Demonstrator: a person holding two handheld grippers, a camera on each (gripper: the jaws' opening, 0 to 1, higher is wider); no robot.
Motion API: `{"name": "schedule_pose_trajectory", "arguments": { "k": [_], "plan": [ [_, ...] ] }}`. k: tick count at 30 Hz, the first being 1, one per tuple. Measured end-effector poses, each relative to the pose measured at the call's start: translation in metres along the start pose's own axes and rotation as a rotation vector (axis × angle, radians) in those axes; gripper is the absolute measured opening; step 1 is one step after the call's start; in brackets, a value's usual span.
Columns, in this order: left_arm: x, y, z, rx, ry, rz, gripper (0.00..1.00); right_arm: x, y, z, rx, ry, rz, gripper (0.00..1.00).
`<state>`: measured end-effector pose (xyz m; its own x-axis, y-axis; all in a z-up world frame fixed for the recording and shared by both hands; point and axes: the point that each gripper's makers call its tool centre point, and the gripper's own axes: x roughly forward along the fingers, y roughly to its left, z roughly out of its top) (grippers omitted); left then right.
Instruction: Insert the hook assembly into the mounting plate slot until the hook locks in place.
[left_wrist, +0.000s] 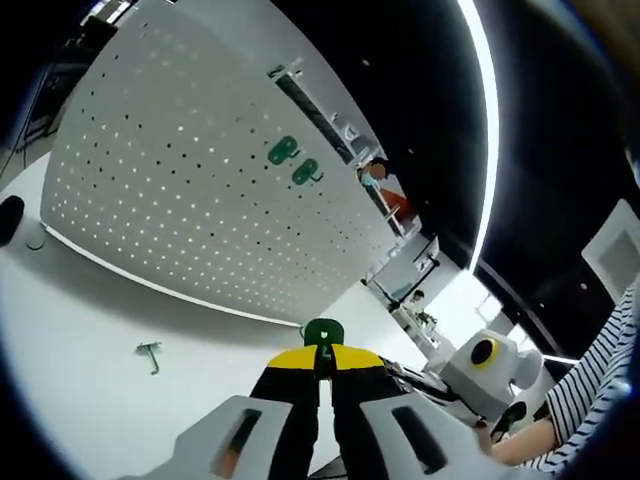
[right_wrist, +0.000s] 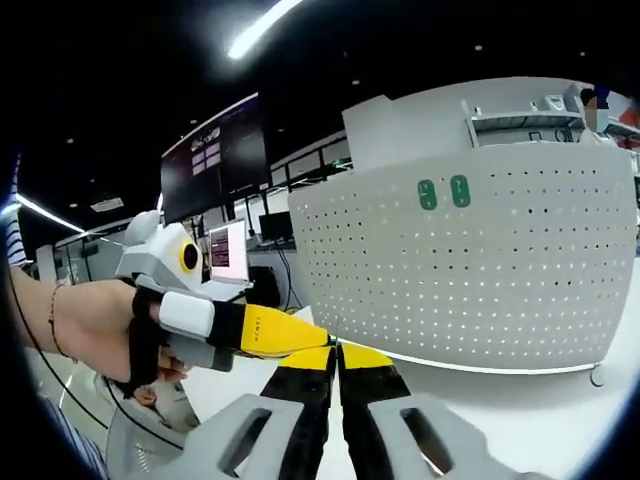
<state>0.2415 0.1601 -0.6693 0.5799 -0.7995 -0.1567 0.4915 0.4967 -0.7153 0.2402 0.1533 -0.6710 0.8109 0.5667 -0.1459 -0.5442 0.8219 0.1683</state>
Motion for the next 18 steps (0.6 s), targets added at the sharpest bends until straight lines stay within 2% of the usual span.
{"name": "schedule_pose_trajectory", "arguments": {
  "k": [5,7,14,15,18],
  "plan": [
    [0.000,0.001,0.001,-0.007,0.000,0.008,0.02,0.002,-0.001,0.000,-0.002,0.001,0.003,0.00],
    [0.001,0.002,0.001,-0.039,-0.002,0.006,0.02,0.002,-0.001,0.000,-0.002,0.003,0.005,0.00],
    [0.002,0.001,0.004,-0.014,-0.003,0.037,0.01,0.002,-0.002,0.003,-0.011,0.009,0.011,0.00],
    [0.001,0.002,0.005,-0.022,-0.010,0.047,0.01,0.002,-0.002,0.004,-0.009,0.009,0.013,0.01],
    [-0.001,0.010,0.011,0.030,-0.023,0.099,0.01,0.000,0.000,0.009,-0.005,0.009,0.025,0.04]
  ]
}}
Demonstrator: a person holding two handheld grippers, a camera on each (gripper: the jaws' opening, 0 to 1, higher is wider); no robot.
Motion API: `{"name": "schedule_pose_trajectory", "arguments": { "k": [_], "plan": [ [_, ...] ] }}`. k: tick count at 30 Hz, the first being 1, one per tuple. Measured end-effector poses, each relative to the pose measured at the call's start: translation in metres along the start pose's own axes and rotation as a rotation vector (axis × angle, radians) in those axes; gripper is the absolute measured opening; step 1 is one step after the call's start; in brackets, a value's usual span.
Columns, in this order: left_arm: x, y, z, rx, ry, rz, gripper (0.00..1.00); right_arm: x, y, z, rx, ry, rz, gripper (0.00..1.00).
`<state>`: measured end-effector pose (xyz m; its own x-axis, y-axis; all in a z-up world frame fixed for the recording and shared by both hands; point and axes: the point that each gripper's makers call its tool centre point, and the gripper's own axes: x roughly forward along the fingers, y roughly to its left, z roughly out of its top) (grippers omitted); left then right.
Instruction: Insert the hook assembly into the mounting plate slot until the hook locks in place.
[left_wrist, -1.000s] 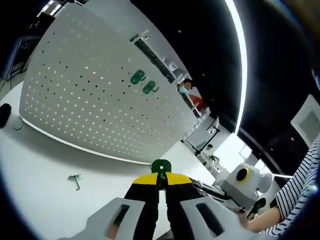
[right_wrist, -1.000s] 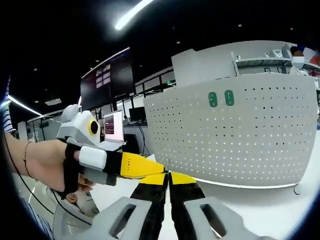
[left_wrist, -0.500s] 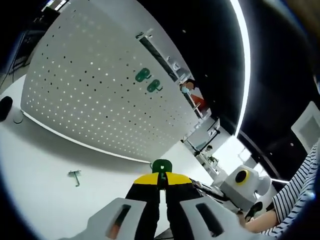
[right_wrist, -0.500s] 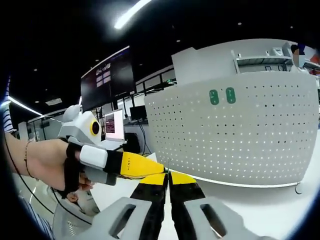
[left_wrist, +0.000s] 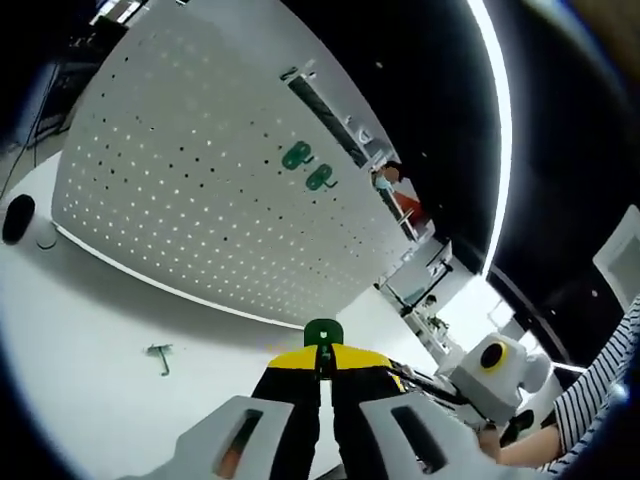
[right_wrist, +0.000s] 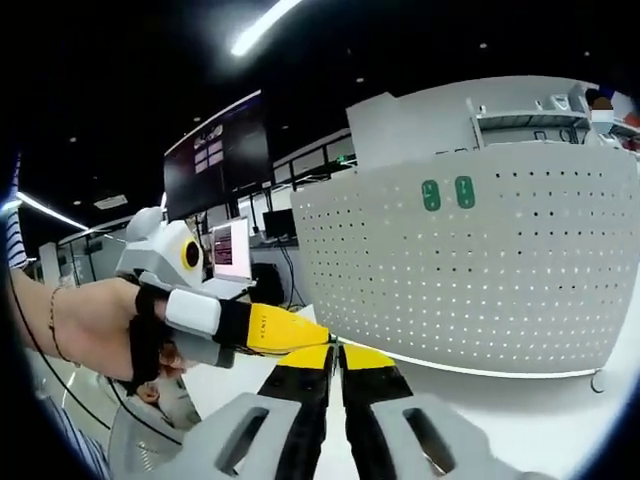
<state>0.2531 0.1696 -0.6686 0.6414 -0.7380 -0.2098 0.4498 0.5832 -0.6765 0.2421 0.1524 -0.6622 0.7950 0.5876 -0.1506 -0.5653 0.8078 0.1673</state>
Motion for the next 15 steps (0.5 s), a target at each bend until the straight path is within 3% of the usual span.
{"name": "schedule_pose_trajectory", "arguments": {
  "k": [4,7,9,15],
  "plan": [
    [-0.003,0.006,0.011,0.089,-0.027,0.060,0.01,-0.005,-0.003,-0.002,-0.029,0.023,-0.008,0.15],
    [-0.003,0.009,0.020,0.171,-0.055,0.098,0.01,-0.013,-0.017,-0.012,-0.140,0.078,-0.067,0.22],
    [-0.001,0.010,0.020,0.166,-0.048,0.101,0.01,-0.018,-0.023,-0.019,-0.186,0.108,-0.089,0.26],
    [-0.001,0.014,0.028,0.245,-0.067,0.153,0.01,-0.037,-0.042,-0.039,-0.196,0.175,-0.150,0.38]
  ]
}}
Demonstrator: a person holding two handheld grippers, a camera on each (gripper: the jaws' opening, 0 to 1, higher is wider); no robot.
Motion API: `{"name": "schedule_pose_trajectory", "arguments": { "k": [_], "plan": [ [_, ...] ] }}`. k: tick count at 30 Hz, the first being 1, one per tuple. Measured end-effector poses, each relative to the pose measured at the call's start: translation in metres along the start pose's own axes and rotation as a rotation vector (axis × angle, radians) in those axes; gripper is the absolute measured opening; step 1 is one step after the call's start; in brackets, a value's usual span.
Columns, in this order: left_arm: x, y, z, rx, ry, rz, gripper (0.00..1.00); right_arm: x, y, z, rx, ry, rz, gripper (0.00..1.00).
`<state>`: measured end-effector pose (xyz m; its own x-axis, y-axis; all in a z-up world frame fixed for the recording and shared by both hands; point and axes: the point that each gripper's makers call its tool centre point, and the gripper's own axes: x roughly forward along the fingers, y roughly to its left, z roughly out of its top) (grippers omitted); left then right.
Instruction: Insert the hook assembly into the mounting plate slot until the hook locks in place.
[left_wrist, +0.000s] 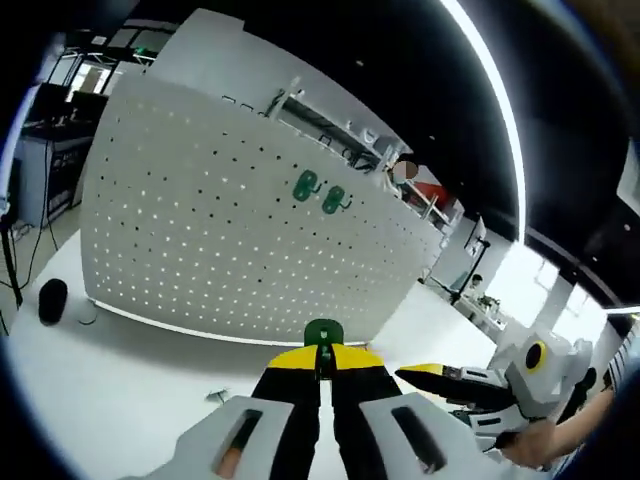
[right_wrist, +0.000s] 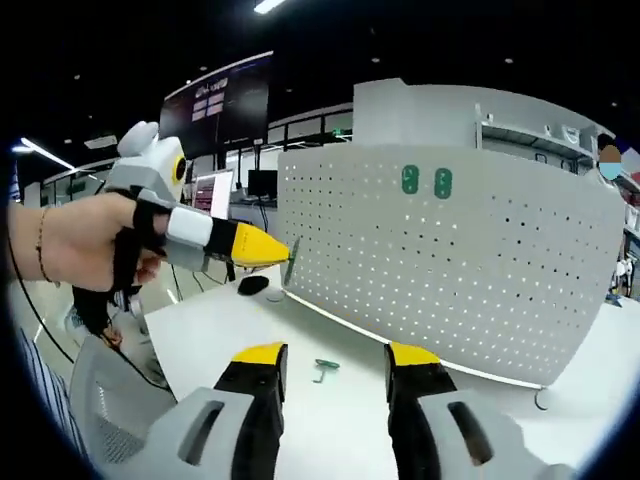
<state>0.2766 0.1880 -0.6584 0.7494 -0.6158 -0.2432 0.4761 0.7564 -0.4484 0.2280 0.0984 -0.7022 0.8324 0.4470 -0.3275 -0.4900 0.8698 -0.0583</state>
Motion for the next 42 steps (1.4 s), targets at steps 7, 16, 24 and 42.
{"name": "schedule_pose_trajectory", "arguments": {
  "k": [7,16,24,42],
  "plan": [
    [-0.001,0.011,0.018,0.041,-0.076,0.069,0.01,-0.015,-0.010,-0.046,-0.033,0.148,-0.033,0.44],
    [-0.001,0.025,0.032,0.096,-0.135,0.152,0.01,-0.032,-0.017,-0.081,-0.006,0.201,-0.109,0.66],
    [0.004,0.027,0.042,0.139,-0.164,0.172,0.01,-0.034,-0.014,-0.095,0.002,0.199,-0.112,0.70],
    [0.021,0.030,0.064,0.205,-0.232,0.216,0.01,-0.023,-0.003,-0.098,-0.043,0.163,-0.083,0.87]
  ]
}}
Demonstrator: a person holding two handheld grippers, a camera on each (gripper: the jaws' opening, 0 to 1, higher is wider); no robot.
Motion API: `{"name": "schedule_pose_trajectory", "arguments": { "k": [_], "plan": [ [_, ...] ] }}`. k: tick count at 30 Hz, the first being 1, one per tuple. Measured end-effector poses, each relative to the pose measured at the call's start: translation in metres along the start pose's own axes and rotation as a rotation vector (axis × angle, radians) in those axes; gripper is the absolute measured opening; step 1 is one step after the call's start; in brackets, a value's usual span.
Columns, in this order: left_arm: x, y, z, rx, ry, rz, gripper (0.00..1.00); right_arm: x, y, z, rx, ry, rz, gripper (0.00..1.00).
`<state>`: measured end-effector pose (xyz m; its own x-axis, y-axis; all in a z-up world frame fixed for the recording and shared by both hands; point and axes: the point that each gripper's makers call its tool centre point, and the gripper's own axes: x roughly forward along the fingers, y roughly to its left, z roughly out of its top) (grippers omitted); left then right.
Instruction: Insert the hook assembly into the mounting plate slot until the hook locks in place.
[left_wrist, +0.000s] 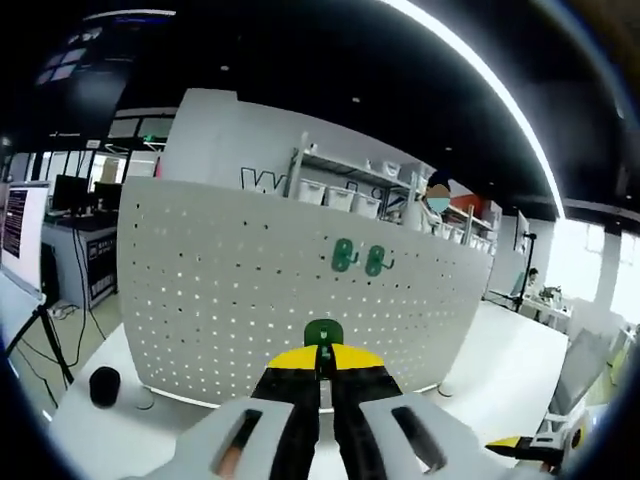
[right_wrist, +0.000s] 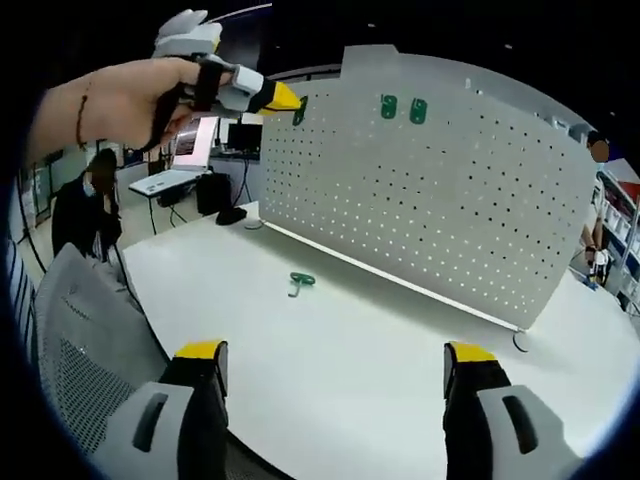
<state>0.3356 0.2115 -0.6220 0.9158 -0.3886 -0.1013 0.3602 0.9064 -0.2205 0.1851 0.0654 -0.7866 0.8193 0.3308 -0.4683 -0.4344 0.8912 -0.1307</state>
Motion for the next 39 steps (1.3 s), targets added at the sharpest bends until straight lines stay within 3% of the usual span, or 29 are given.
{"name": "schedule_pose_trajectory", "arguments": {
  "k": [10,14,19,30,39],
  "plan": [
    [0.015,-0.006,0.007,0.036,-0.014,0.002,0.01,0.002,0.002,-0.001,-0.007,0.002,0.008,0.90],
    [0.021,-0.004,0.011,0.048,-0.029,0.020,0.01,-0.002,0.001,0.009,0.002,-0.052,0.001,0.84],
    [0.030,0.000,0.015,0.072,-0.035,0.046,0.01,0.002,0.000,0.002,0.011,-0.011,0.004,0.85],
    [0.056,0.001,0.035,0.085,-0.087,0.079,0.01,0.005,0.002,-0.003,0.012,0.009,0.010,0.82],
    [0.073,0.006,0.045,0.149,-0.127,0.116,0.01,0.005,0.001,-0.004,0.018,0.015,0.012,0.79]
  ]
}}
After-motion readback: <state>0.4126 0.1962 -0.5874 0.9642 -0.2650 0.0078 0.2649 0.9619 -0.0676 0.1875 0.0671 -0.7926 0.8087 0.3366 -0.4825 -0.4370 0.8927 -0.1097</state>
